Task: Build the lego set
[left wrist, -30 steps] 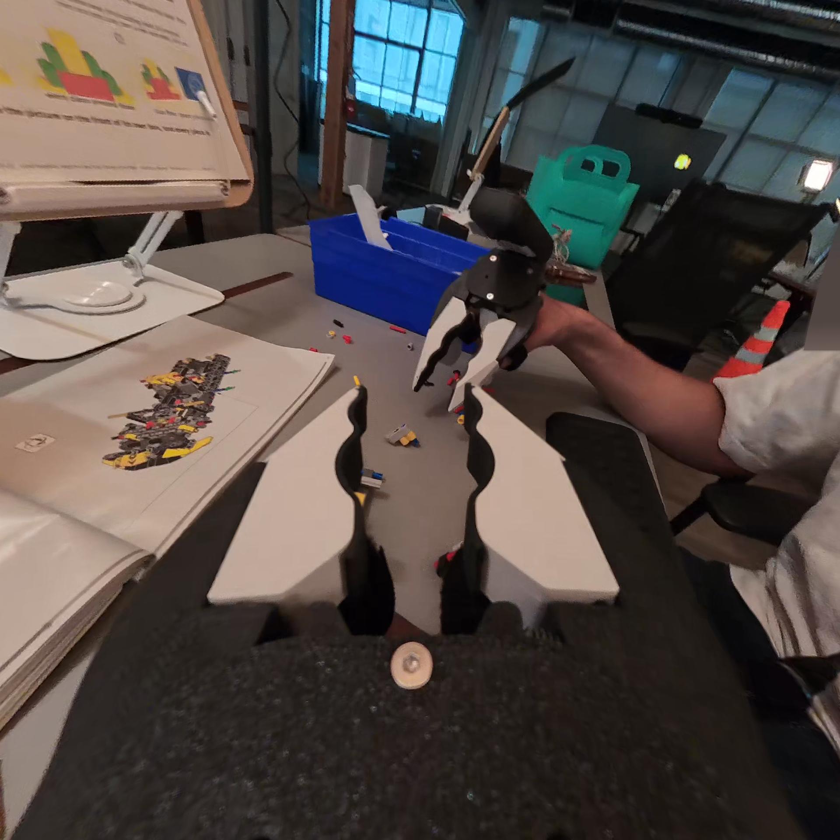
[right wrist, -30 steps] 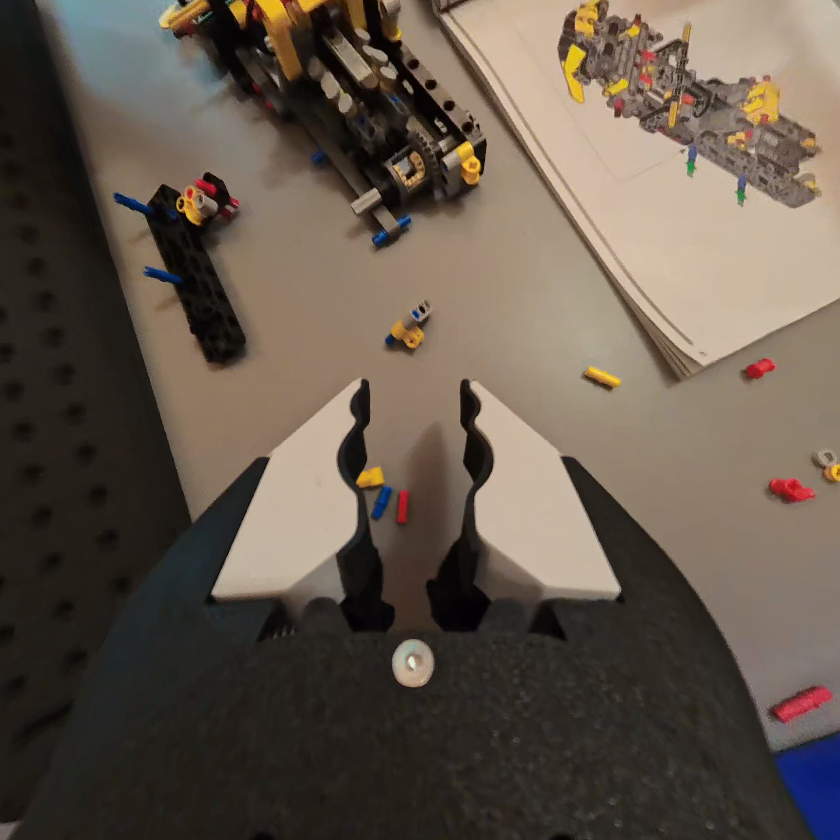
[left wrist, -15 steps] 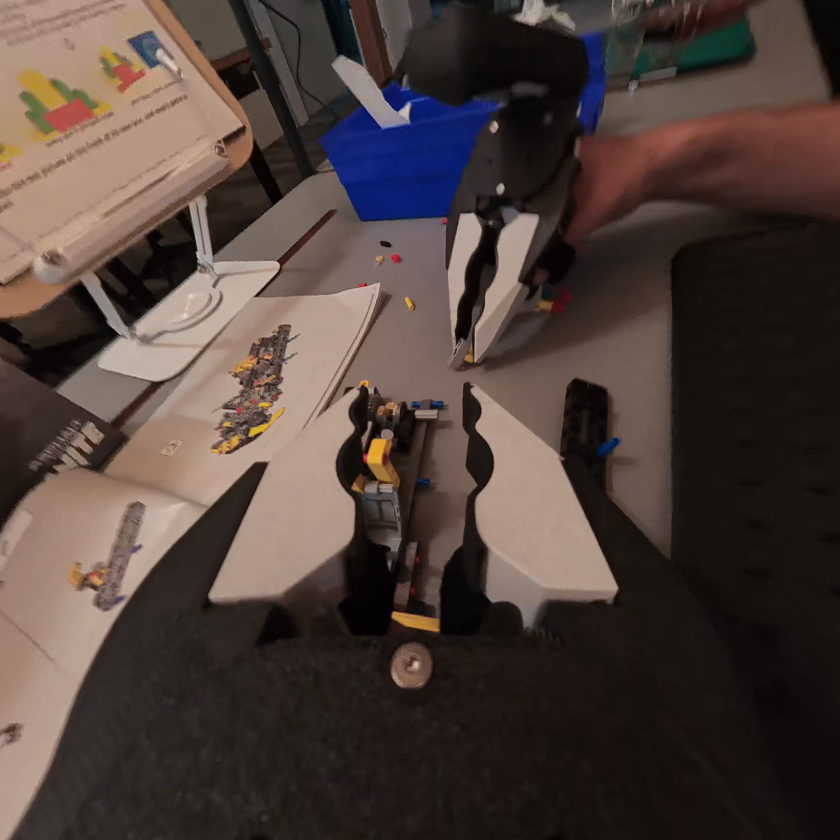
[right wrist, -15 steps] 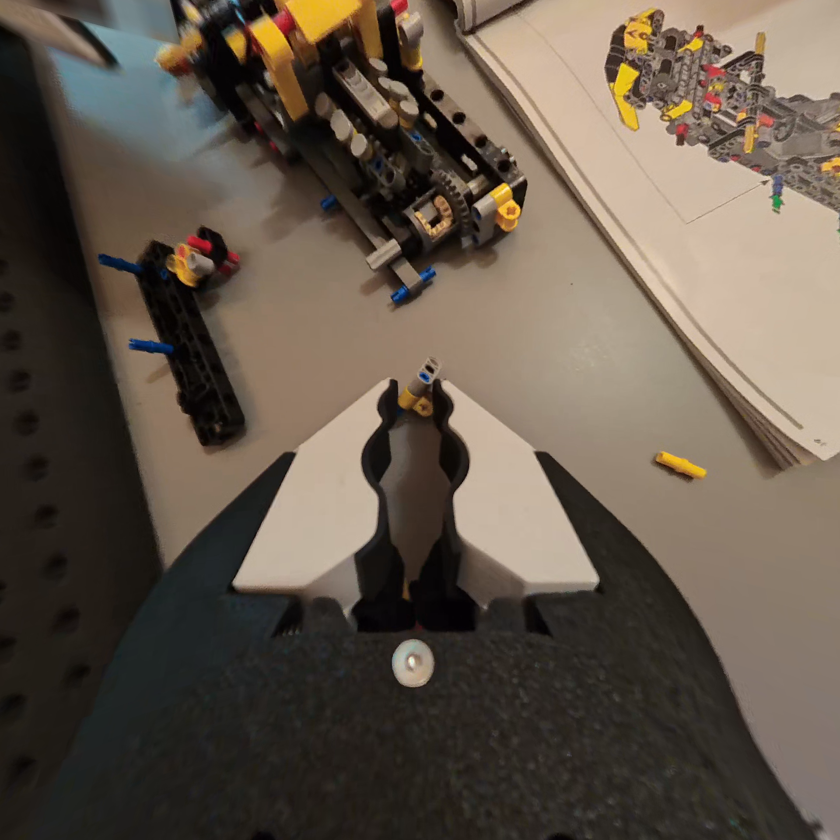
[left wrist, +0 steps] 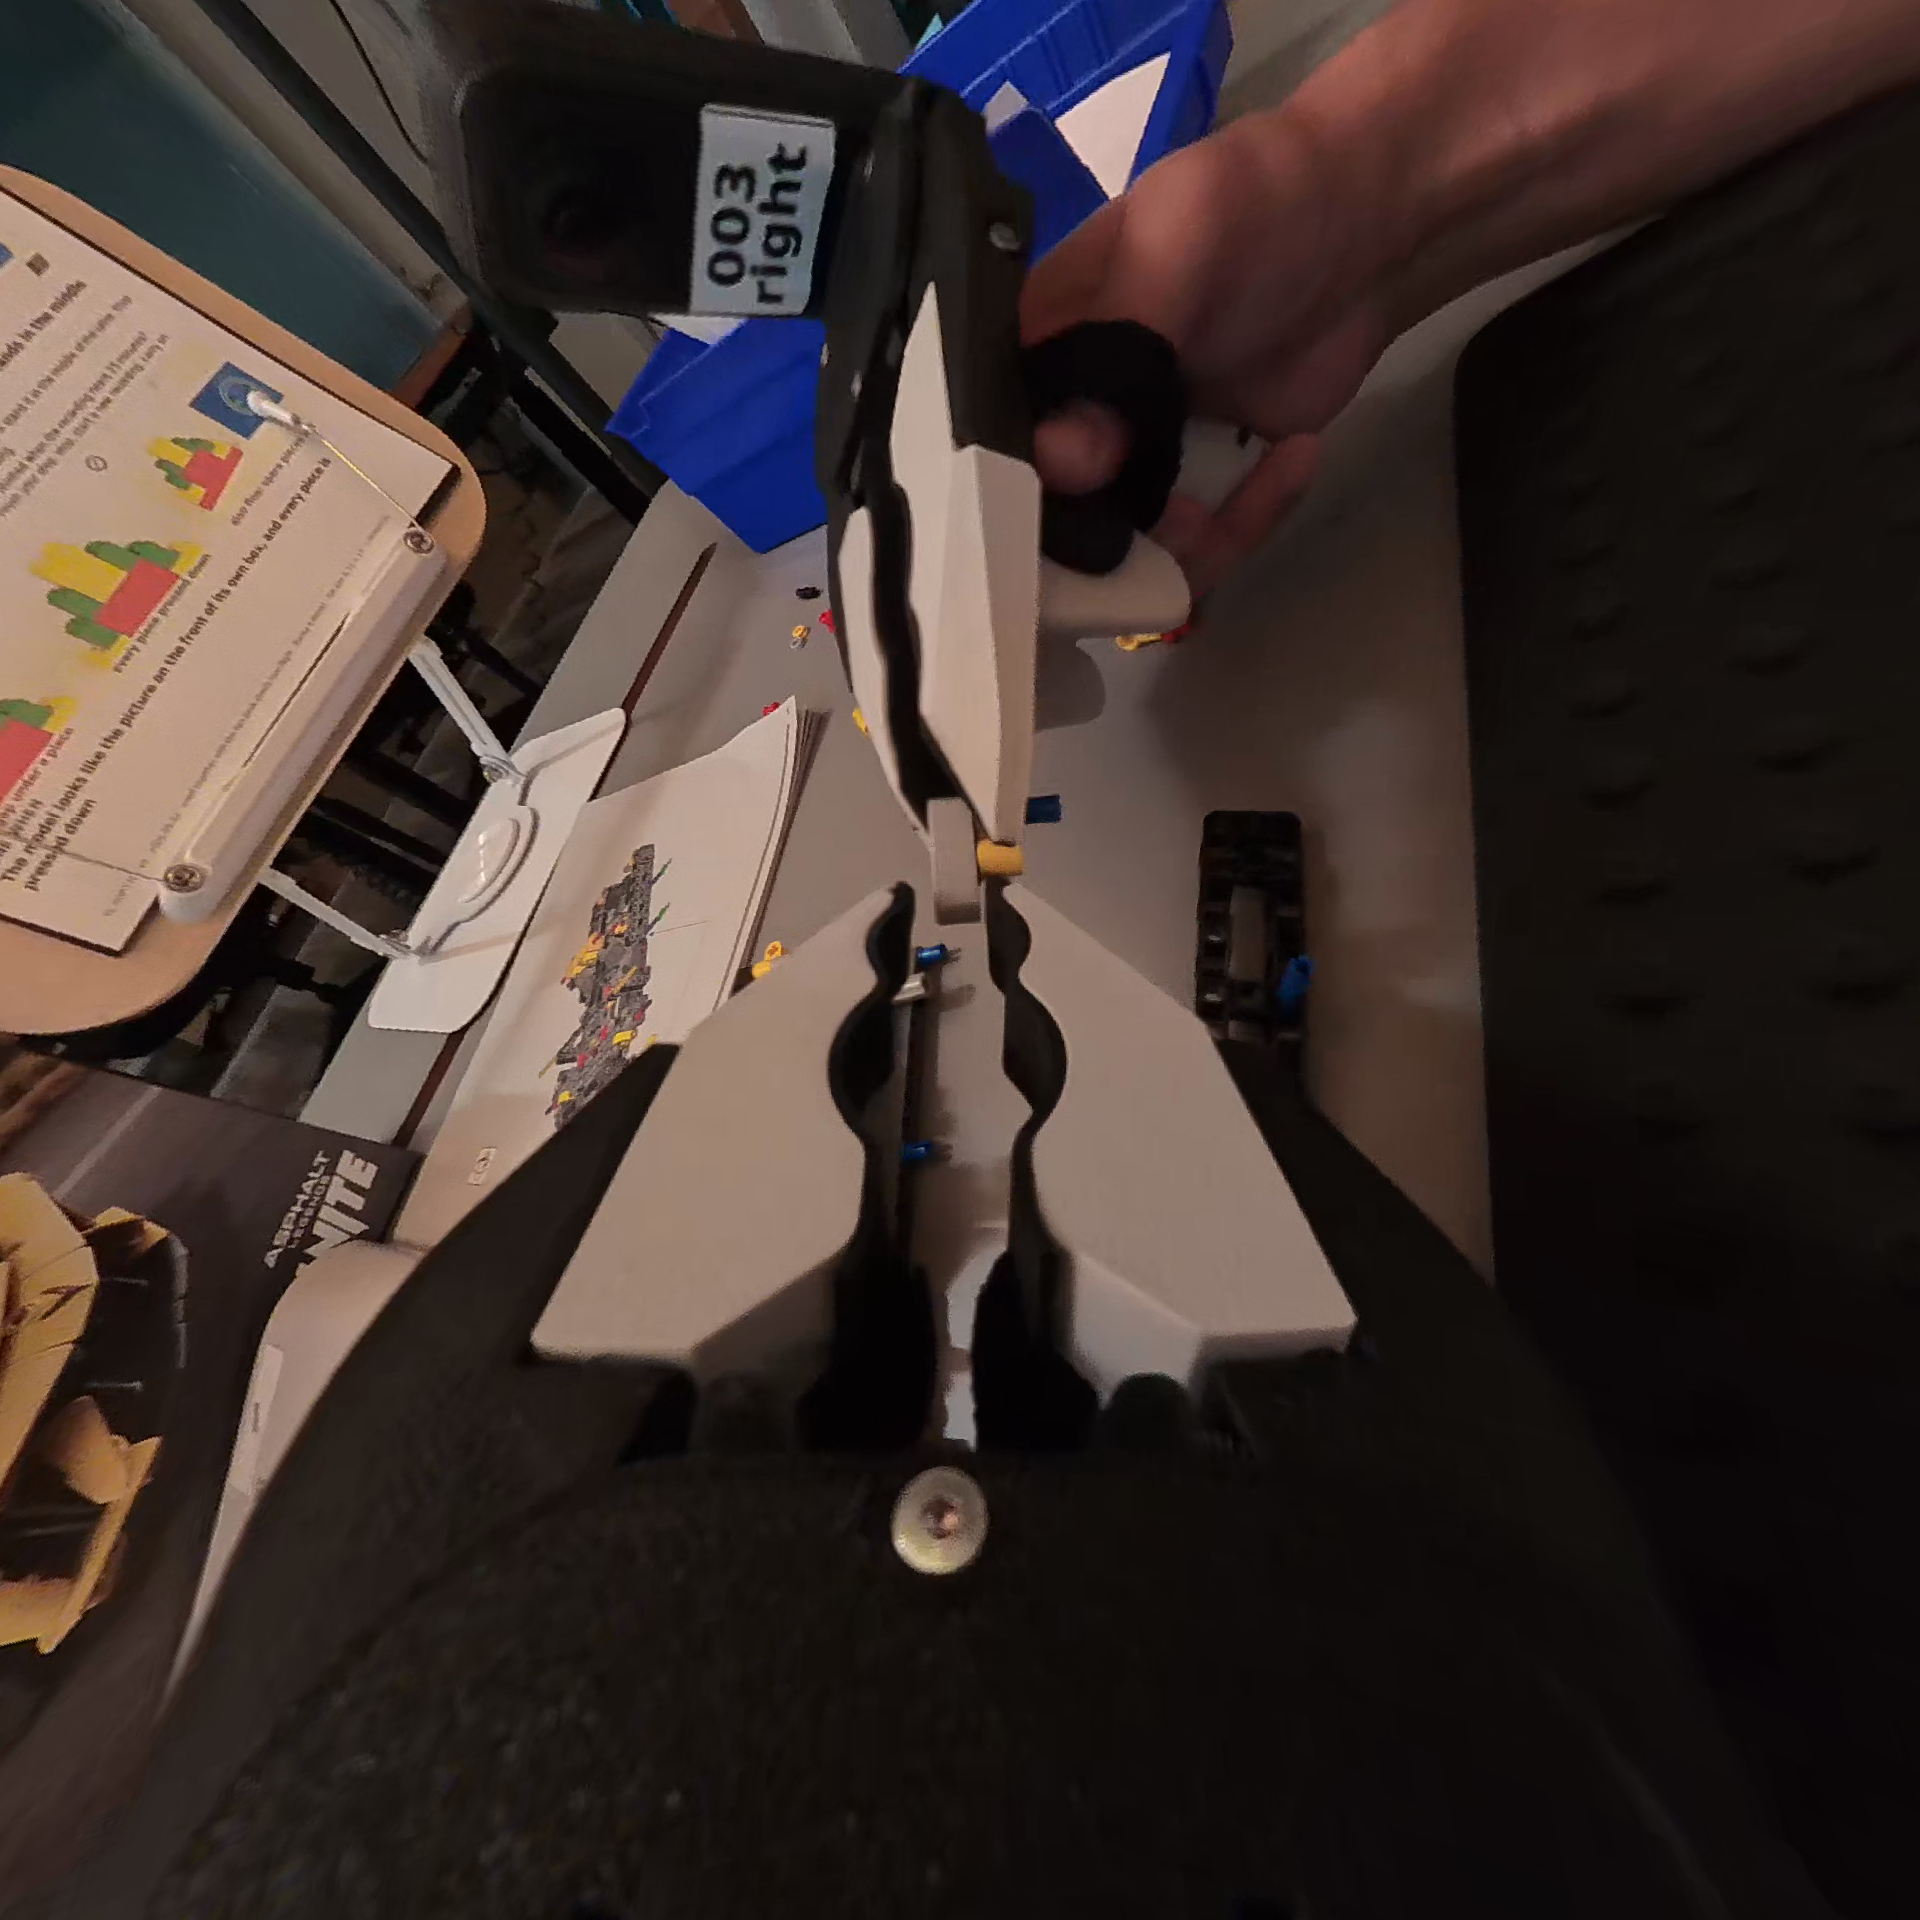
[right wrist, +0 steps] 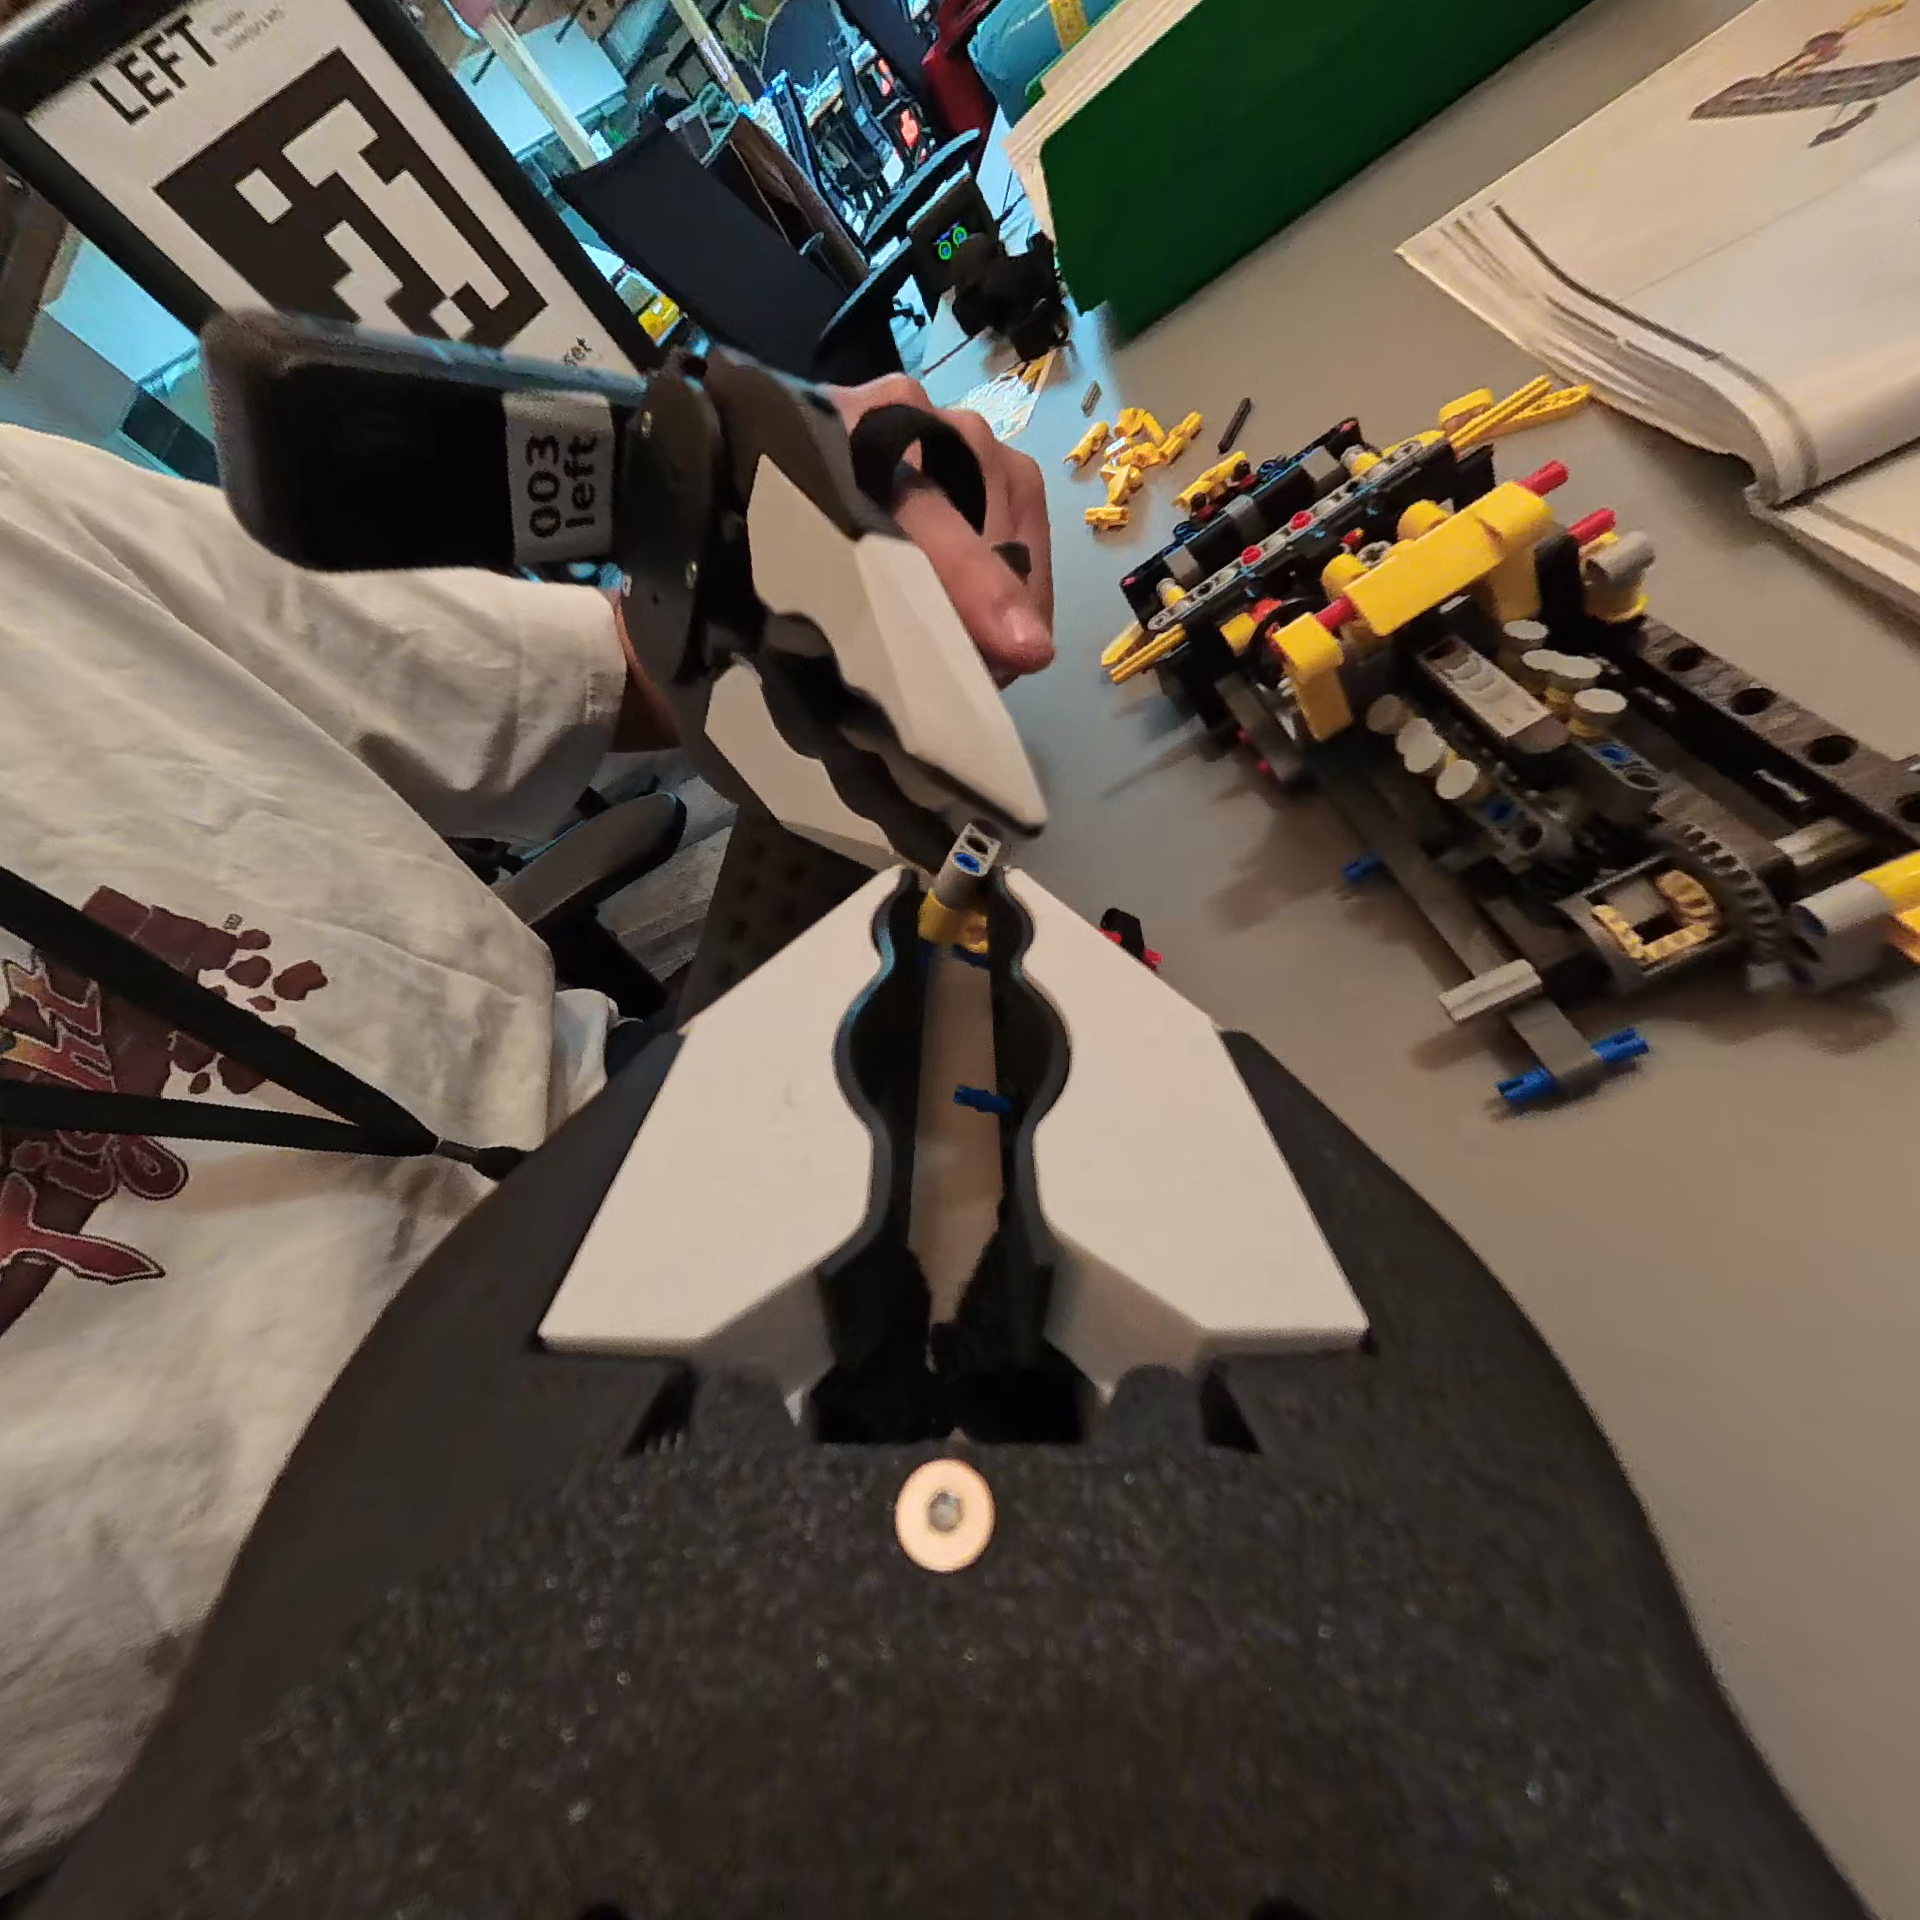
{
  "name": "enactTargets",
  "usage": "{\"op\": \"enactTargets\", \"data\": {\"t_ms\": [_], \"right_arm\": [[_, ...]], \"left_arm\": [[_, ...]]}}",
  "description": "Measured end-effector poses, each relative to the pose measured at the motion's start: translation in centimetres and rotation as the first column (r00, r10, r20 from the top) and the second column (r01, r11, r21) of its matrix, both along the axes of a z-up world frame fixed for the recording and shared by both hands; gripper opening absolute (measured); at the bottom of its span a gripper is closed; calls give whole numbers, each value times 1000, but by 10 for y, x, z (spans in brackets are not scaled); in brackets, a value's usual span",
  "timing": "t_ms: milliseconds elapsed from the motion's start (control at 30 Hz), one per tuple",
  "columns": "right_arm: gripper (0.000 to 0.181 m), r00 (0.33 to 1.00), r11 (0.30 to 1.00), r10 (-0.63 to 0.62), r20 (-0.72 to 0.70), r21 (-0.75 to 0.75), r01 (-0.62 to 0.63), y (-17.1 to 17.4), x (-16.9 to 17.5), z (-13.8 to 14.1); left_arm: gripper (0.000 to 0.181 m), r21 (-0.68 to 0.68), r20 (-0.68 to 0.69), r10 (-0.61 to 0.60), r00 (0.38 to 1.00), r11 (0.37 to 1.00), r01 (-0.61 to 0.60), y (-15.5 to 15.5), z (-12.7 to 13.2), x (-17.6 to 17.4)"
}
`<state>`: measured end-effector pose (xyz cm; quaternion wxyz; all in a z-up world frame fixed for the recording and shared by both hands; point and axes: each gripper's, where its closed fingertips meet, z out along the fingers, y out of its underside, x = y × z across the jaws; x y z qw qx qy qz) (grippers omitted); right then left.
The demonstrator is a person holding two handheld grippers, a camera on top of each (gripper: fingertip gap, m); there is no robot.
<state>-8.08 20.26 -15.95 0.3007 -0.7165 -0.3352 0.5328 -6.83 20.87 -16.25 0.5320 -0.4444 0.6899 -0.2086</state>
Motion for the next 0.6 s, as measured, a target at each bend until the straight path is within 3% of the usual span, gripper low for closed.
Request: {"op": "enactTargets", "data": {"t_ms": [133, 233, 400, 500, 600], "right_arm": [[11, 999, 999, -24, -20, 30, 25, 4, 3, 5], [26, 998, 981, -22, -50, 192, 32, 2, 4, 16], [41, 998, 873, -52, -47, 483, 68, 3, 4, 29], [36, 997, 809, -44, -58, 584, 70, -2, 1, 36], [25, 998, 800, -58, -37, 596, 69, -1, 2, 34]], "left_arm": [[8, -26, 31, 13, 999, 1000, -12, 2, 4, 3], [8, -211, 81, 7, 997, 977, 10, 3, 12, 3], [8, -480, 187, -46, 981, 867, 132, -3, 28, 2], [8, -549, 211, -63, 975, 818, 172, -6, 31, 2], [8, -553, 216, -77, 973, 812, 187, -9, 30, 3]]}}
